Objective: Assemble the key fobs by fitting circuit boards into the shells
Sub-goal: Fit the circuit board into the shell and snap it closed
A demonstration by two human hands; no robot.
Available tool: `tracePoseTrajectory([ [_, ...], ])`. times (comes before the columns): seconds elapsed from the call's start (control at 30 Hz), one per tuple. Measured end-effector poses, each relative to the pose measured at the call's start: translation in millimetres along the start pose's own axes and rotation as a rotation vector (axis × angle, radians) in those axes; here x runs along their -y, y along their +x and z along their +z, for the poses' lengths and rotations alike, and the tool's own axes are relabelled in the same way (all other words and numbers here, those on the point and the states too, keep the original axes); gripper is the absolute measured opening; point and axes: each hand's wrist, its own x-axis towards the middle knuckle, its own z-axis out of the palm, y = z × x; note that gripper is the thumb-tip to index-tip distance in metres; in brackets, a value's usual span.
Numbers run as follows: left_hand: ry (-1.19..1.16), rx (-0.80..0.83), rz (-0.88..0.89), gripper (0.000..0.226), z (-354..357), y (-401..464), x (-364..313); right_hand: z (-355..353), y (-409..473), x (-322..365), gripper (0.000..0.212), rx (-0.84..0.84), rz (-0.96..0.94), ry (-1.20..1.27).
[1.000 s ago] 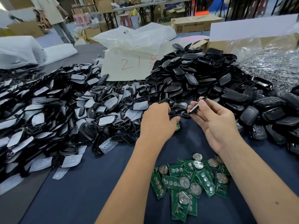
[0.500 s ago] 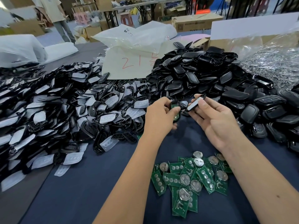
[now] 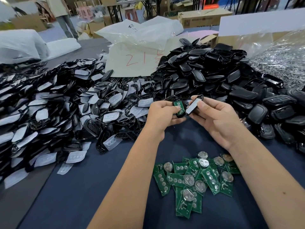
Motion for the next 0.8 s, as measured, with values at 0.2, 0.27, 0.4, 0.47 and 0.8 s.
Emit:
tracePoseTrajectory([
  [0.2,-0.015,-0.018,-0.002,0.006,-0.4,-1.8,-3.0,-2.0,1.2,-0.1,0.041,-0.011,0.012,-0.009],
  [0.27,-0.006,-0.015,0.000,0.005,-0.2,-3.2,-3.1,-1.9,0.4,-1.1,0.037,-0.005,0.010,-0.025],
  [0.4,0.000,-0.003,0.015,0.005,-0.5,-4.2,-2.5,-2.7,0.0,-2.8,0.030,0.000,-0.002,-0.037],
  [0.47,0.005,0.002,0.020,0.004,-1.0,-4.7,-2.6,-3.0,0.5,-3.0,0.029,-0.001,-0.010,-0.042],
  [0.8,0.074,-0.068,0.113,0.002,4.6,-5.0,3.1,-3.9,2.4,-4.6,0.016,-0.072,-0.032,-0.152],
])
